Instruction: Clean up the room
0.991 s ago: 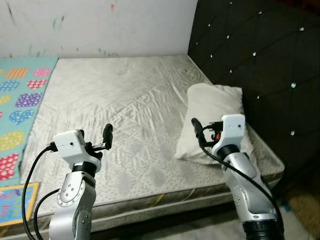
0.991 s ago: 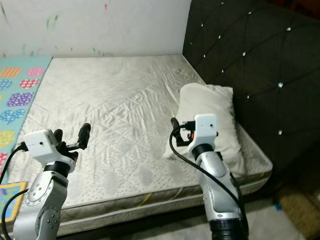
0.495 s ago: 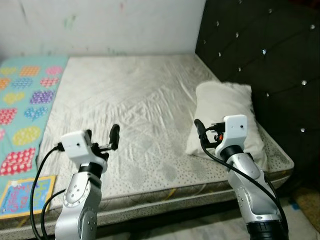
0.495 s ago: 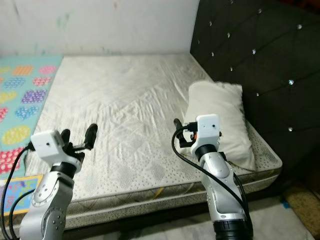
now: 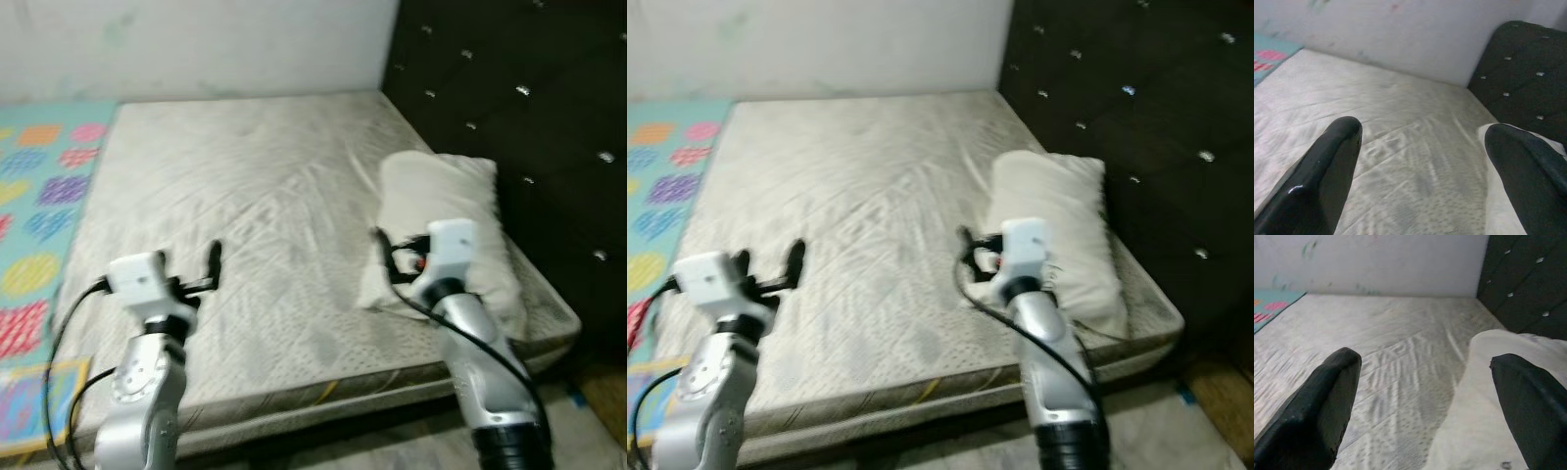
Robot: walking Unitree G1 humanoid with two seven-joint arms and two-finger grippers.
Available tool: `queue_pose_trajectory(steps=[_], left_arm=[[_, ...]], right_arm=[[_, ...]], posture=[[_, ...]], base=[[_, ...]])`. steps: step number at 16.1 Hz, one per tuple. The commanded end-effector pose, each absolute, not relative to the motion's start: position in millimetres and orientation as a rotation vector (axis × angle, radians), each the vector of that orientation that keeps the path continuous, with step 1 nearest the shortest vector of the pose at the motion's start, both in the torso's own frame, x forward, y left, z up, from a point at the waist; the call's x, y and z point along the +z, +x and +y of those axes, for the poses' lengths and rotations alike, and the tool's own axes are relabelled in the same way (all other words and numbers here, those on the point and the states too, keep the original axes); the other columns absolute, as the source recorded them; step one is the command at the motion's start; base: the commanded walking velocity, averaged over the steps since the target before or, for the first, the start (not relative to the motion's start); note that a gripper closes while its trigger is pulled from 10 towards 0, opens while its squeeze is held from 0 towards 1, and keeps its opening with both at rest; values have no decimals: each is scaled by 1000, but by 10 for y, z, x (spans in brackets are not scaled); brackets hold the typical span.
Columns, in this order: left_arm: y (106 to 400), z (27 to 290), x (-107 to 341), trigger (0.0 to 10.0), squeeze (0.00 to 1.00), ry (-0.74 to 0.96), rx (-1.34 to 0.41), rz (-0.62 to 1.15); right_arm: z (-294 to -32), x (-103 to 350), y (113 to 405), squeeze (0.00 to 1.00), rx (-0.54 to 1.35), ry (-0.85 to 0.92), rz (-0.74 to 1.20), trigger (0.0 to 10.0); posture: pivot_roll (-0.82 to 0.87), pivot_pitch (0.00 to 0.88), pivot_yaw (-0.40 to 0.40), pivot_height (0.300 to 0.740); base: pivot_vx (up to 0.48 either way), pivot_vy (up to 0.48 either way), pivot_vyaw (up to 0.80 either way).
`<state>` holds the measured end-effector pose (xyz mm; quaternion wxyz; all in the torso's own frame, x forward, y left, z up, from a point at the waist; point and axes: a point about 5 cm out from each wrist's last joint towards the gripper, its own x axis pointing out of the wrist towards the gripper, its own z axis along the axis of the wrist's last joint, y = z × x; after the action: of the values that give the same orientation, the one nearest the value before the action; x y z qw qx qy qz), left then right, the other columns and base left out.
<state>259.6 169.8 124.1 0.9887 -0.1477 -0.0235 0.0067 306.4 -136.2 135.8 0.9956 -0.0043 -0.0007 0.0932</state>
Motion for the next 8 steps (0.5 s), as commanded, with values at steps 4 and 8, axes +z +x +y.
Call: queue_pose_trajectory(steps=[4, 8], left_arm=[[2605, 1590, 1236, 10000, 0, -305, -32, -35], [2603, 1613, 1217, 10000, 0, -302, -27, -27]], right_arm=[[-1521, 1299, 3038, 0, 125, -24, 21, 10000], [-1451, 1271, 3031, 0, 138, -42, 25, 10000]], posture=[[-151, 0, -28, 740], [-147, 0, -19, 740]], base=[[0, 0, 0], [0, 0, 0]])
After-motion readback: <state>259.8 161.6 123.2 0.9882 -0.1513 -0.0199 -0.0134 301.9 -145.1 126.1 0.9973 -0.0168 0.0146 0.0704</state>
